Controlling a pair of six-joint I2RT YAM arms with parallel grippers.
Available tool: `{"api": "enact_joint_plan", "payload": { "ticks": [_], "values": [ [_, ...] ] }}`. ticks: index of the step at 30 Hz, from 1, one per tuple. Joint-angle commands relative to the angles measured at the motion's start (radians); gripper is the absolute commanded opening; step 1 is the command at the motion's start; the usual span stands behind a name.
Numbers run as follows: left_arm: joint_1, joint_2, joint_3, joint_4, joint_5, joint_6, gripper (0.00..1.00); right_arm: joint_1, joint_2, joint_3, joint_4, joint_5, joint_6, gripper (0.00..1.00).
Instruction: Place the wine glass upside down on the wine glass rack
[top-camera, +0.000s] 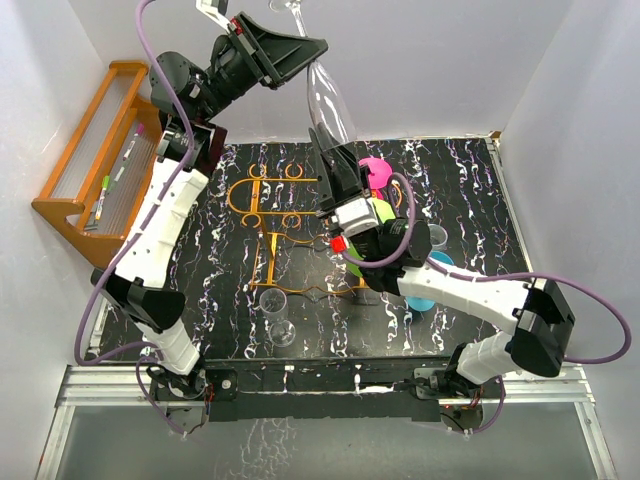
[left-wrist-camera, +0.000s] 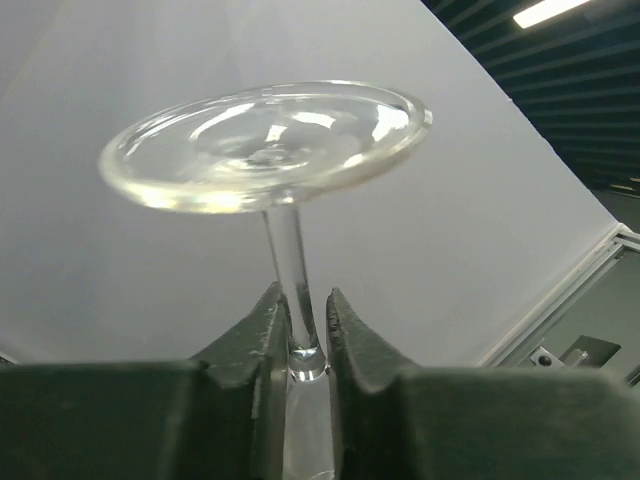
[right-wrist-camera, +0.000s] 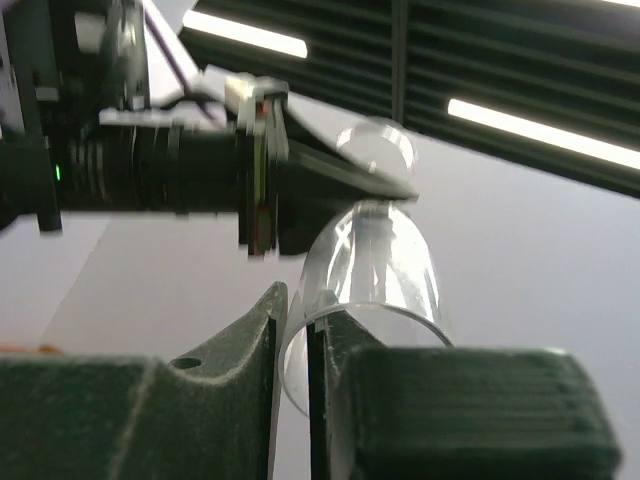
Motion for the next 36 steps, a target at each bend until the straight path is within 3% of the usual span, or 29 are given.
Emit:
{"api": "enact_joint_plan", "payload": {
  "ticks": [1,10,17,29,36],
  "values": [
    [-0.006,-0.027,0.038,0.037,0.007,0.032,0.00,0.002,-0.002,-0.009,0.013,-0.001,-0.017,0.08],
    [-0.006,-0.018,0.074,0.054,0.016,0.058,0.00,0.002,0.004,-0.010,-0.053,-0.029,-0.012,0.10],
    [-0.006,-0.005,0.136,0.040,0.022,0.115,0.00,0.003,-0.004,-0.002,-0.066,-0.098,0.057,0.40],
    [0.035,-0.016,0.238,-0.026,-0.003,0.276,0.00,0.003,-0.081,-0.077,-0.096,-0.095,0.064,0.43],
    [0.158,-0.044,0.266,-0.182,-0.036,0.593,0.00,0.004,-0.161,-0.122,-0.204,-0.164,0.098,0.44]
  ]
}}
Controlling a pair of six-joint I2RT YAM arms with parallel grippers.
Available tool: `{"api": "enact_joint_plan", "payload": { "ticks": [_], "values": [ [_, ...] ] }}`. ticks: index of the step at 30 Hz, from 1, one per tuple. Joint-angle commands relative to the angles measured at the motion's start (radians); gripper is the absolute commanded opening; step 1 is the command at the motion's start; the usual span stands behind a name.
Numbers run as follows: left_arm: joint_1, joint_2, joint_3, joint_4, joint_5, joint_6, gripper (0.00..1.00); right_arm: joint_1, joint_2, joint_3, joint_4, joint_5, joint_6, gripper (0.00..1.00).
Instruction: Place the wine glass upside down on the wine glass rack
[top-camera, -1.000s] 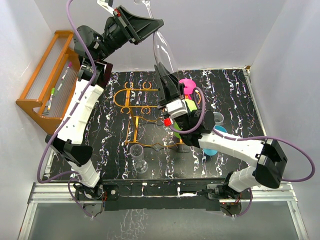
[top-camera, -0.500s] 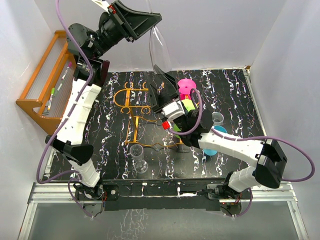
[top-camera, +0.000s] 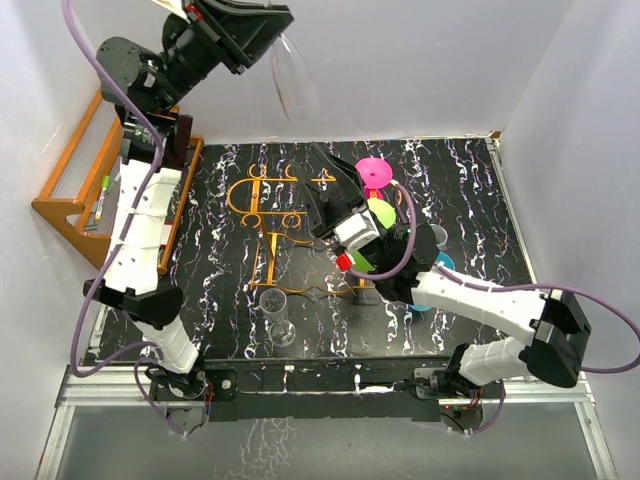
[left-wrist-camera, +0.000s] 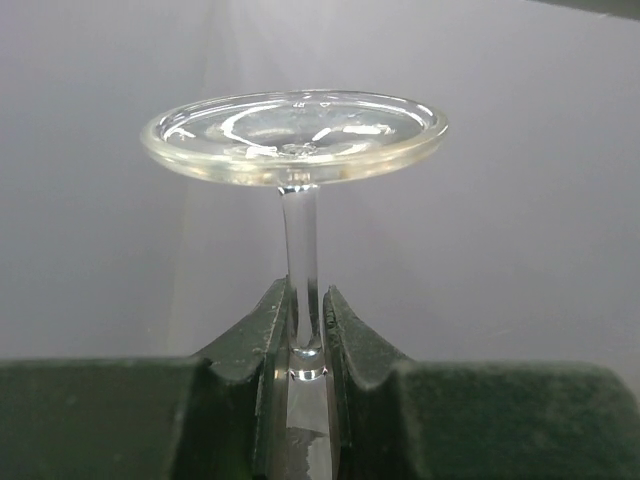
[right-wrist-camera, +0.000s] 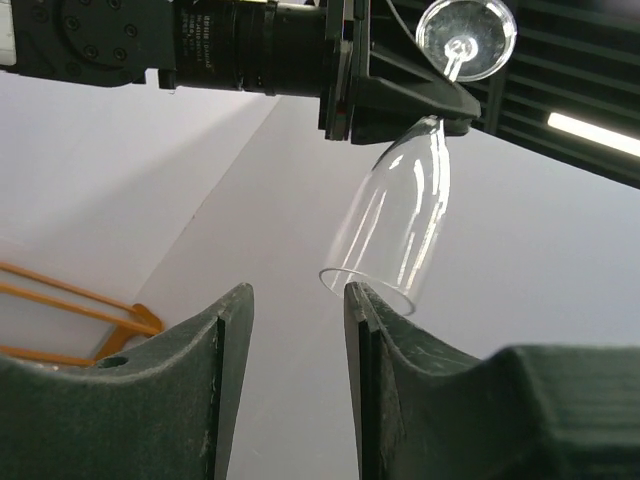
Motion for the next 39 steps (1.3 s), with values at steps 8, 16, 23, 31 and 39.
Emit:
{"api": "enact_joint_plan", "payload": {
  "ticks": [8,16,23,31,39],
  "values": [
    [0.219,-0.095,-0.080,-0.169,-0.056,0.664,0.00,0.006,-0.251,-0.063,-0.396,-0.278,0.106,0.53],
    [0.321,-0.149,-0.346,-0.152,0.034,0.892,0.00,0.006,-0.396,-0.080,-0.480,-0.220,0.177,0.54],
    [0.390,-0.162,-0.585,-0.042,0.270,0.887,0.00,0.006,-0.490,-0.137,-0.522,-0.155,0.256,0.64],
    [0.401,-0.287,-0.934,0.184,0.412,0.955,0.00,0.006,-0.508,-0.133,-0.544,-0.064,0.286,0.63],
    [0.403,-0.270,-1.098,0.565,0.515,0.770,0.00,0.006,-0.480,-0.094,-0.565,-0.042,0.295,0.63]
  ]
}}
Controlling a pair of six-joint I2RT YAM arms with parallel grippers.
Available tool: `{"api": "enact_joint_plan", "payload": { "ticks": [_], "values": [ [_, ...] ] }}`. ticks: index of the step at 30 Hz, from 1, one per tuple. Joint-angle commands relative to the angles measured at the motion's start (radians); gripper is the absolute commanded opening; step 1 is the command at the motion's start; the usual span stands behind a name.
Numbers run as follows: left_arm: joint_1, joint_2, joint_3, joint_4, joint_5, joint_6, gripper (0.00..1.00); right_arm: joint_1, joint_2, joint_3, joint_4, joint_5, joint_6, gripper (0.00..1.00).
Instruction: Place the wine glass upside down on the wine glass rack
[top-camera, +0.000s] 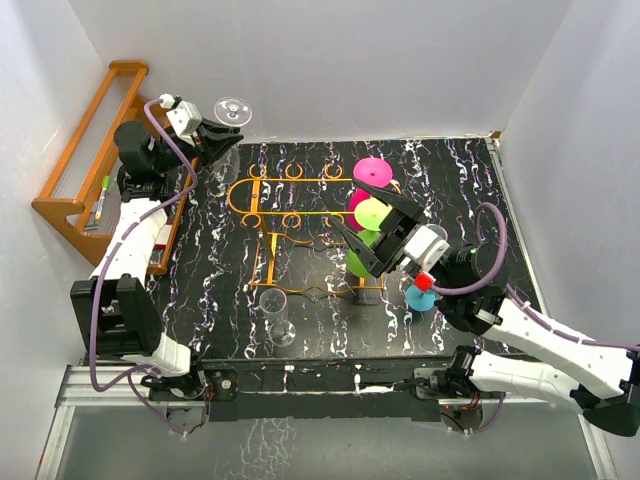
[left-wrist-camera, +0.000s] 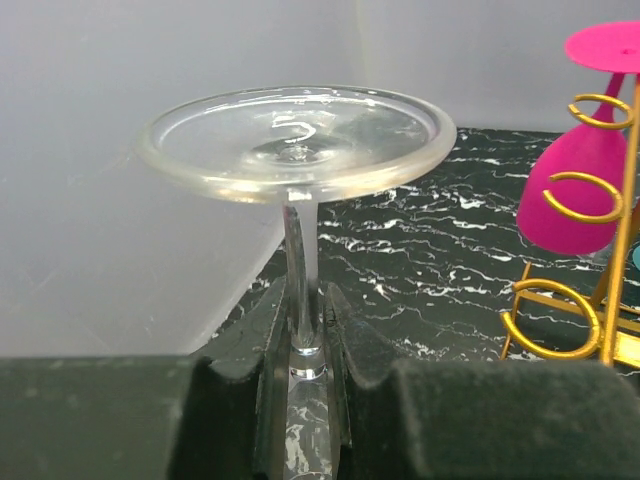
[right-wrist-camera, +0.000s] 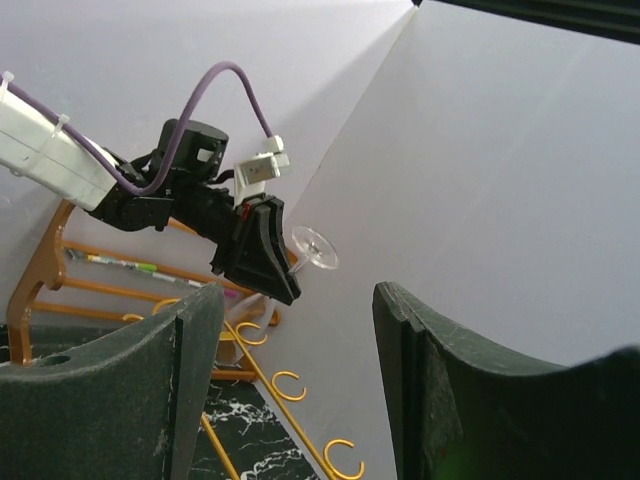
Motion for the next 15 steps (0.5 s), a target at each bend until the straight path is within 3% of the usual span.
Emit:
{"api": "enact_joint_plan", "payload": {
  "ticks": [1,8,11,15],
  "values": [
    [0.005,-0.030,-0.047,0.342,0.114,-0.128,0.00,0.005,0.003,0.055,0.003,0.045,0.020,0.64],
    [0.010,0.045,-0.129,0.651,0.167,-0.337,0.00,0.005,-0.004,0.053,0.006,0.055,0.035,0.64],
    [0.013,0.069,-0.180,0.882,0.177,-0.448,0.00,0.005,-0.006,0.053,0.006,0.049,0.049,0.65],
    [0.011,0.088,-0.184,0.917,0.178,-0.482,0.00,0.005,-0.001,0.060,0.005,0.016,0.071,0.66]
  ]
}}
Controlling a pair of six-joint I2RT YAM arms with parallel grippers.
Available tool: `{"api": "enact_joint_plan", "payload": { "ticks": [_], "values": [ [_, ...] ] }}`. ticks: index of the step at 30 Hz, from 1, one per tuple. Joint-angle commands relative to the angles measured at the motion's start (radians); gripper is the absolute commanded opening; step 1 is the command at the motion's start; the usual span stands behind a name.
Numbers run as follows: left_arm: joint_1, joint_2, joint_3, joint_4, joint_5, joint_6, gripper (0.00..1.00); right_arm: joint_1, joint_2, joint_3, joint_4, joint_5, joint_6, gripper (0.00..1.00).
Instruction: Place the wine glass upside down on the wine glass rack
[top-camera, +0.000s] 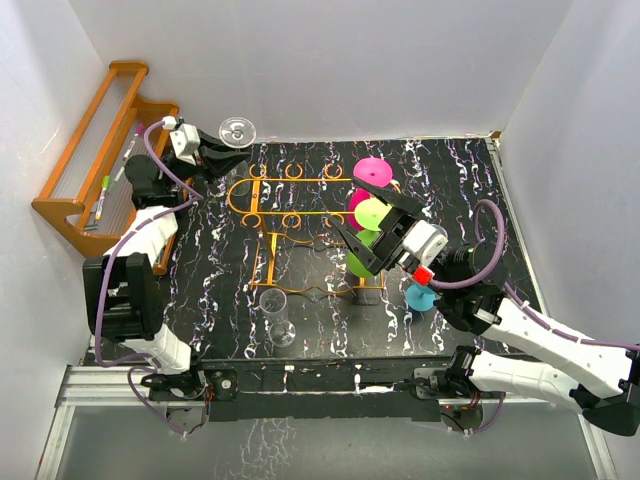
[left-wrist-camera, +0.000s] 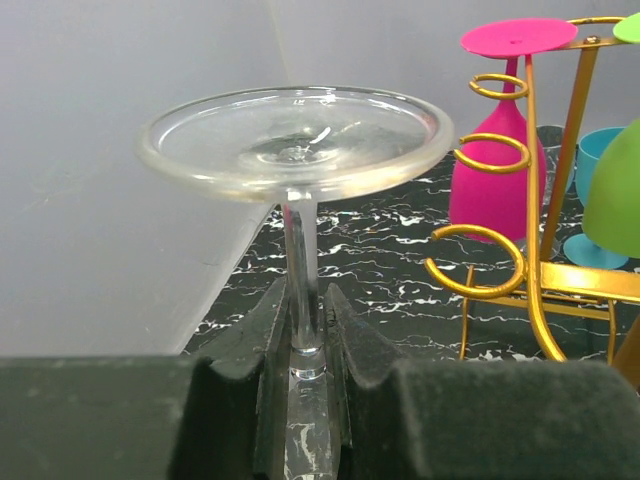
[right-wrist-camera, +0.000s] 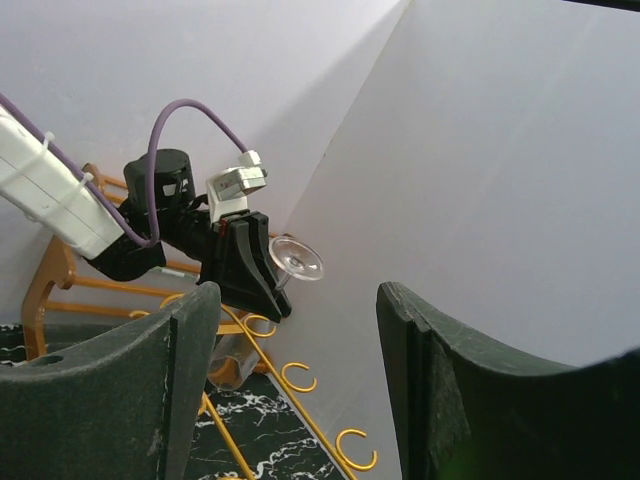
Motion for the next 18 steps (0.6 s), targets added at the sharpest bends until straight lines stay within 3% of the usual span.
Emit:
{"api": "enact_joint_plan", "payload": {
  "ticks": [1,18],
  "values": [
    [0.005,-0.003,0.001,0.218,0.029,-0.093,0.00,0.005,-0.010,0.063,0.024,-0.029,0.046,0.66],
    [-0.055,0.050,-0.018,0.282,0.040,-0.085,0.00,0.005,0.049,0.127,0.068,-0.071,0.278,0.66]
  ]
}}
